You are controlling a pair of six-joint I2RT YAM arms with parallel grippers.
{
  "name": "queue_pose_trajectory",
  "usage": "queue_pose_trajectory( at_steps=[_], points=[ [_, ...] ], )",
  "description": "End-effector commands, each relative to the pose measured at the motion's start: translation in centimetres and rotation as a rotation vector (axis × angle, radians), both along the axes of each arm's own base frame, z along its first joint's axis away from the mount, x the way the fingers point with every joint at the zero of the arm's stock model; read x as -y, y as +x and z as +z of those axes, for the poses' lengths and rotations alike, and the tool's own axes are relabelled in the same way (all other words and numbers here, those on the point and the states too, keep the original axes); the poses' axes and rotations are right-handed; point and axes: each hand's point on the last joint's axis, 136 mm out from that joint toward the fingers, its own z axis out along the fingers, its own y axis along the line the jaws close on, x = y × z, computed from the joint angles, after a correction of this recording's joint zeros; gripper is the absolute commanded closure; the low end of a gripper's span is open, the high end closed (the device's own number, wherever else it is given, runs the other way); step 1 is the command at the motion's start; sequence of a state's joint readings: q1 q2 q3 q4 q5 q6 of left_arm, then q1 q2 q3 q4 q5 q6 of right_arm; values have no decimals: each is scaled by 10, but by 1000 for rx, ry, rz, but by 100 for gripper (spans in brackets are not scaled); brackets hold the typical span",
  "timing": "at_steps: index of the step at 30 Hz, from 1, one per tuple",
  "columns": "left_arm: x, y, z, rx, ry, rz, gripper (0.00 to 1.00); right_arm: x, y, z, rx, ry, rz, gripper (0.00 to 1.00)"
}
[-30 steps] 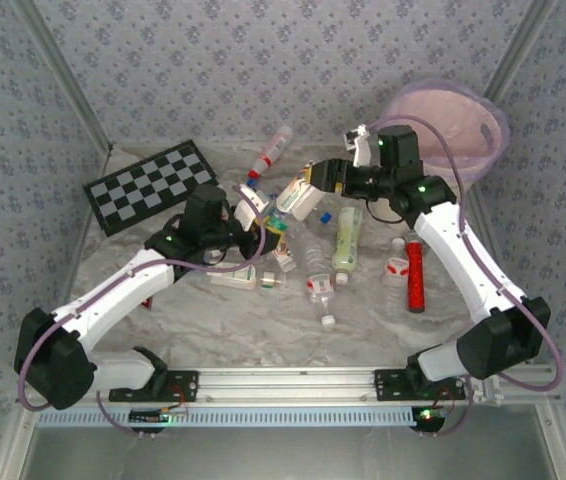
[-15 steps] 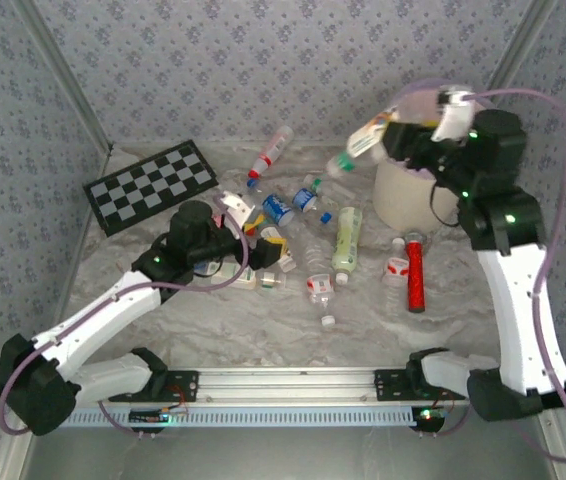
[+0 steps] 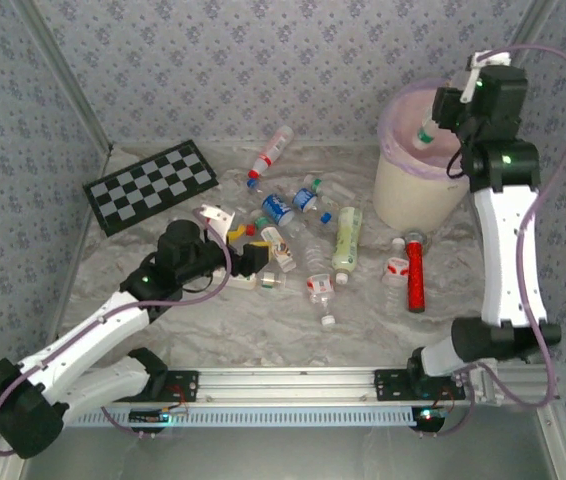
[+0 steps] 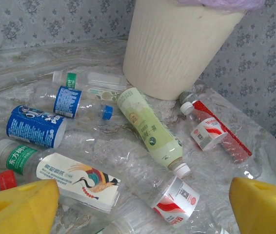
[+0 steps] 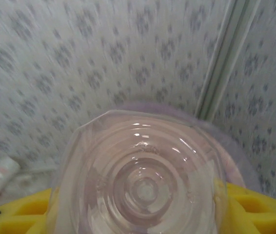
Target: Put the plastic bottles in the bin
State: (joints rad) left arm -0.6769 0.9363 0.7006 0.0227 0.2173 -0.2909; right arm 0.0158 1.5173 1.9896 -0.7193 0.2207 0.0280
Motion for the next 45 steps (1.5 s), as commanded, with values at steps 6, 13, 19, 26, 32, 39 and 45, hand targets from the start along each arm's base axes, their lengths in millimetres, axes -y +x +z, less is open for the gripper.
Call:
queue_pose_trajectory(
  at_steps=[6, 13, 19, 26, 32, 39, 45],
  points=[
    [-17, -4, -5, -36, -4, 83, 10, 7, 33, -86, -269, 34, 17, 67],
    [-20, -6, -11, -67, 42, 85, 10, 5, 53, -163, -473, 100, 35, 63],
    [-17, -2, -20, -110, 101, 81, 9, 6, 66, -204, -540, 144, 22, 61],
    [-13, 4, -27, -143, 136, 82, 9, 14, 63, -195, -488, 172, -30, 22],
    [-2, 18, -29, -153, 189, 67, 6, 14, 47, -132, -396, 145, -7, 0],
    [3, 80, -17, -133, 270, 116, 3, 17, -6, -39, -158, 110, -18, 0],
    [-6, 178, -20, -135, 321, 212, 2, -14, -67, -11, 5, 207, 107, 0]
  ],
)
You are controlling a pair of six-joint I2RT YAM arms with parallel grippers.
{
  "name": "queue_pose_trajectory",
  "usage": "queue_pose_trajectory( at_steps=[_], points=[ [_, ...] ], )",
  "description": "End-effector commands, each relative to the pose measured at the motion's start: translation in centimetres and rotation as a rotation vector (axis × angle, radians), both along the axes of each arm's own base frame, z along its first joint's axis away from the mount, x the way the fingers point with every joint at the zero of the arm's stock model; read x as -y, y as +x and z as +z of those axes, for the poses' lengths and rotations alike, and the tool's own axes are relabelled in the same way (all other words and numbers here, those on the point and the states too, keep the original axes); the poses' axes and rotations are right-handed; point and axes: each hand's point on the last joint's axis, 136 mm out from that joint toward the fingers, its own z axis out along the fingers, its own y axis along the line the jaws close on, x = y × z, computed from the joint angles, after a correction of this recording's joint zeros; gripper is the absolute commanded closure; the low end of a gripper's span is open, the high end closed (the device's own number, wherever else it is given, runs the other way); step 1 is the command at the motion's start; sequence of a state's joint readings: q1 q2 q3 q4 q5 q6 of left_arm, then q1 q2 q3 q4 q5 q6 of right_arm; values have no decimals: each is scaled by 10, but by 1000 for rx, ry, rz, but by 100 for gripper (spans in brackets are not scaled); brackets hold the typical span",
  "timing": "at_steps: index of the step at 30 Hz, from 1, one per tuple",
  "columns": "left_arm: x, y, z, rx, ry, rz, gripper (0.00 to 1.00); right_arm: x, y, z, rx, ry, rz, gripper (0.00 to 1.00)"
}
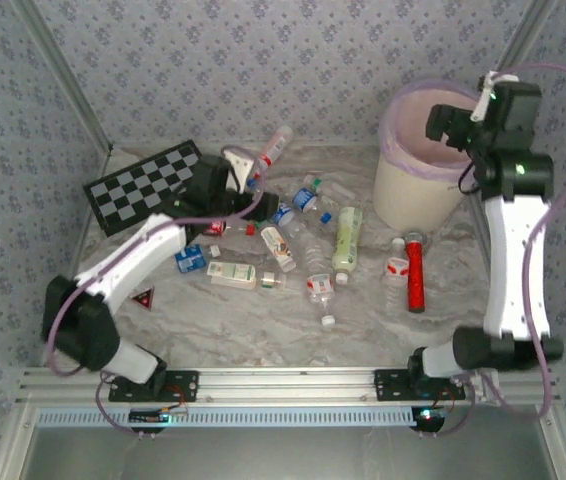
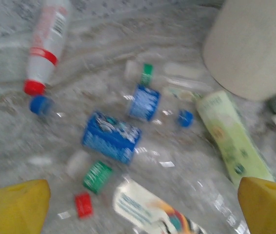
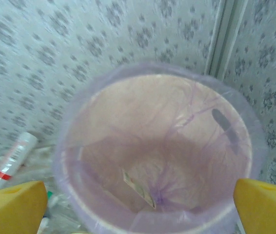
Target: Put the plastic bottles in the bin
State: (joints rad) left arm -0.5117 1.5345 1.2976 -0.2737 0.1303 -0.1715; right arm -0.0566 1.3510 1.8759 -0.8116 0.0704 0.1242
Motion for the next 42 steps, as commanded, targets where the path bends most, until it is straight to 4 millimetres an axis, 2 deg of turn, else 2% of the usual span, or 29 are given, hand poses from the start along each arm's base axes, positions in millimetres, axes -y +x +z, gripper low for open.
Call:
queue_pose_trajectory(
  at_steps=[1, 6, 11, 14, 17, 20, 21, 23, 29, 34, 40, 42],
  points=[
    [-8, 49, -8, 9, 55, 32, 2, -27, -24, -7, 45, 104, 119, 0],
    [-12, 126, -44, -42, 80, 102, 2, -71, -67, -40, 7, 251, 287, 2],
    [-8, 181, -80, -52, 127, 136, 1, -98, -99, -82, -96, 312, 380, 2],
    [-5, 204, -100, -66, 154, 152, 1, -105, -111, -106, -169, 322, 407, 3],
    [-3, 218, -124, -113, 184, 160, 1, -104, -120, -124, -210, 320, 399, 3],
    [-3, 225, -147, -165, 210, 179, 1, -102, -127, -132, -221, 325, 392, 3],
    [-5, 223, -156, -197, 224, 184, 1, -102, -128, -144, -247, 331, 387, 3],
    [-7, 223, -170, -226, 231, 195, 2, -103, -131, -150, -260, 336, 386, 2],
    [-11, 220, -193, -264, 236, 213, 14, -102, -138, -156, -278, 333, 387, 2],
    [-18, 221, -198, -282, 233, 227, 28, -102, -142, -157, -277, 338, 383, 2],
    [-23, 218, -196, -300, 235, 226, 55, -100, -149, -154, -263, 355, 371, 2],
    [-22, 217, -189, -292, 234, 221, 62, -100, -151, -153, -259, 358, 369, 3]
  ],
)
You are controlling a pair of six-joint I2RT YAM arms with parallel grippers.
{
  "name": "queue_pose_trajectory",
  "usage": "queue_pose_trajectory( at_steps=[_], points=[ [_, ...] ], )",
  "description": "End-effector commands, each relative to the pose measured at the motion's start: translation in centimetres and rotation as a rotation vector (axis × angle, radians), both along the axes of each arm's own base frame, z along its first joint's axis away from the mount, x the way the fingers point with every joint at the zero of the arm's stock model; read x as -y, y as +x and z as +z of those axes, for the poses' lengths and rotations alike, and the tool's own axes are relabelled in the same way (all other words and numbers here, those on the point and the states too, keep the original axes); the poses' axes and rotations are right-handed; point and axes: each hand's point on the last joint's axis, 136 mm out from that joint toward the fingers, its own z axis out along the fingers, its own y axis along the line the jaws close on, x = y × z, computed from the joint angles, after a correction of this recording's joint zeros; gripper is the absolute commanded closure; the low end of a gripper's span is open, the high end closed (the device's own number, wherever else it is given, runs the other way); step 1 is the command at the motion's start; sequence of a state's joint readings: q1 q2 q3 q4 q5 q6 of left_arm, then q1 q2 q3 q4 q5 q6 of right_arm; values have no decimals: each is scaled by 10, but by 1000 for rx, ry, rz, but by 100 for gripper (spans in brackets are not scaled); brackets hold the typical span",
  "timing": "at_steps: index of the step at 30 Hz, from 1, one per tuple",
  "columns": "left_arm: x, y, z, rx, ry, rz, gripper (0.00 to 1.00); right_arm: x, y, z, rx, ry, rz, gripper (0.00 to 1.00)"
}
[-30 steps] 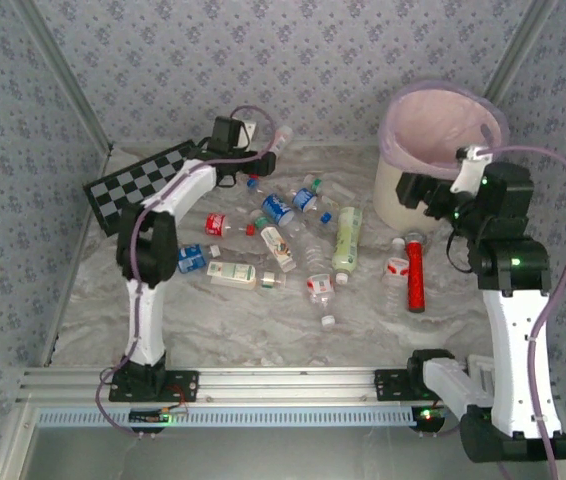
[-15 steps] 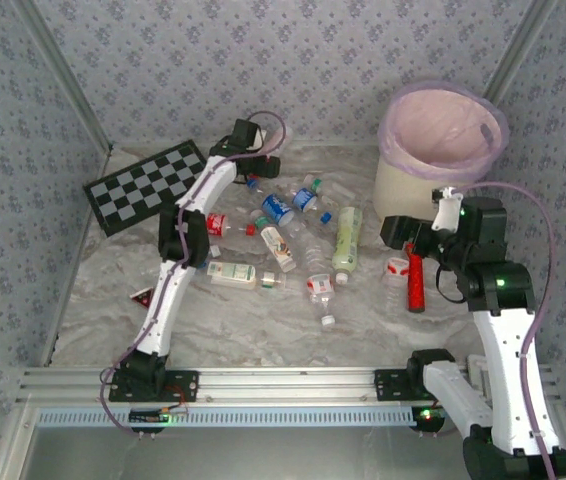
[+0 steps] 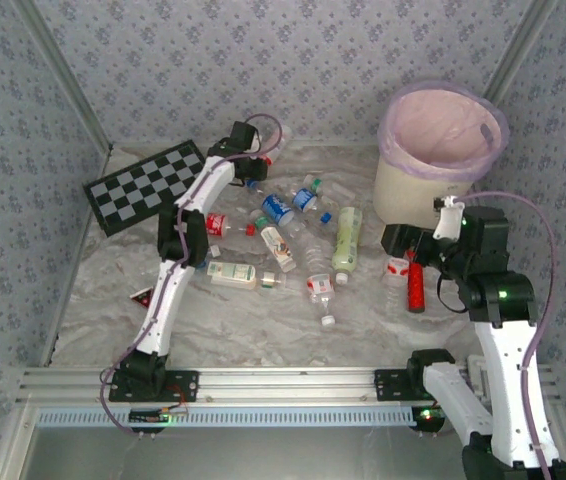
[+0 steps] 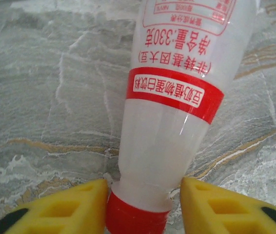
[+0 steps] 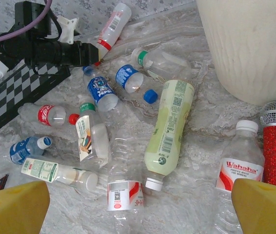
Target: Put the plastic bottles in the bin
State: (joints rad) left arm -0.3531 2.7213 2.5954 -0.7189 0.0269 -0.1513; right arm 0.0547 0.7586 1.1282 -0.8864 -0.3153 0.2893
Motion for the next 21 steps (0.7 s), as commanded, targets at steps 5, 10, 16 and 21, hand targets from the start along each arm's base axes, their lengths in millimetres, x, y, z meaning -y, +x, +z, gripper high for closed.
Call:
queue_pose_trajectory(
  at_steps=[5, 10, 16, 21],
  points=[
    [-3, -4, 37, 34, -15, -27, 71, 0, -6, 0, -17, 29, -17, 3],
    [-2, -16, 94, 100, -20, -79, 75, -1, -5, 6, -6, 45, -19, 4],
    [3, -51, 169, 252, -60, -132, 81, -14, 13, 23, 40, 149, 9, 5],
    [3, -102, 205, 333, -102, -159, 81, -32, 33, 36, 55, 215, 62, 6]
  ],
)
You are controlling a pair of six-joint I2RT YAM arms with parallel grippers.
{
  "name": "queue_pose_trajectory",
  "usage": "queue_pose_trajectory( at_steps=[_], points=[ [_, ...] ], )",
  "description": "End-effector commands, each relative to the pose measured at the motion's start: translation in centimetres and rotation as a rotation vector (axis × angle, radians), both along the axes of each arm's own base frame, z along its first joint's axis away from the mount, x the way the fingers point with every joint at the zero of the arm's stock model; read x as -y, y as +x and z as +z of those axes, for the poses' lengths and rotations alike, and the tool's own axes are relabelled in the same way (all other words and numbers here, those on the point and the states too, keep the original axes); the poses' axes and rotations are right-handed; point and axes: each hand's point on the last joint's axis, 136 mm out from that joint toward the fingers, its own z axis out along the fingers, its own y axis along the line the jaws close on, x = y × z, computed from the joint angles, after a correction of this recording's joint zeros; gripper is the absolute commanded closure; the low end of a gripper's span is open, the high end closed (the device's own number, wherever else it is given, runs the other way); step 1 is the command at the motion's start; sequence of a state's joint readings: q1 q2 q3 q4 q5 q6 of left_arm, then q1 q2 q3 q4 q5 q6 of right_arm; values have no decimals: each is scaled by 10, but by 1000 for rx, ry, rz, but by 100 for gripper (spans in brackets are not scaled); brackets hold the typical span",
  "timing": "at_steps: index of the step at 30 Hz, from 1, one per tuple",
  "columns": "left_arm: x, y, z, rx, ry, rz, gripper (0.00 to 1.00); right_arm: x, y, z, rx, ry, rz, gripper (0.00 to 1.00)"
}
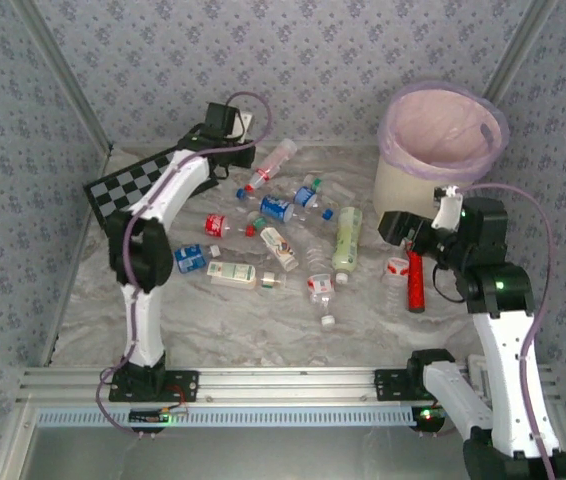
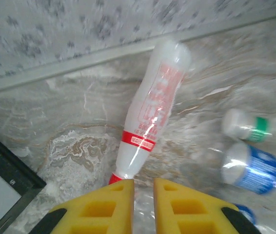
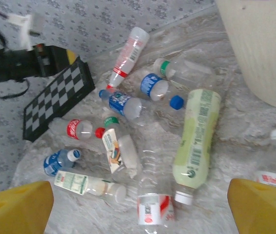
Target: Put the plastic bottles in the bin
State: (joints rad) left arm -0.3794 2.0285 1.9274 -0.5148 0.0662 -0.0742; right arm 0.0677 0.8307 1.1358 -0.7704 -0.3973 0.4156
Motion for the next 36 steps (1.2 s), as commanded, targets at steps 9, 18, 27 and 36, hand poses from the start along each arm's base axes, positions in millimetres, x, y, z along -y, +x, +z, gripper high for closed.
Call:
queue_pose_trajectory(
  at_steps=[9, 18, 27, 36],
  points=[
    [17, 9, -9, 4, 81, -118, 19, -21, 10, 7, 16, 38, 53, 6],
    [24, 57, -91, -123, 146, -51, 1, -8, -12, -13, -42, -22, 16, 6],
    [10, 76, -160, -235, 125, 36, 1, -7, -14, -16, -49, -36, 26, 6],
    [-1, 76, -183, -307, 66, 73, 28, -8, -13, -17, -46, -35, 26, 6]
  ],
)
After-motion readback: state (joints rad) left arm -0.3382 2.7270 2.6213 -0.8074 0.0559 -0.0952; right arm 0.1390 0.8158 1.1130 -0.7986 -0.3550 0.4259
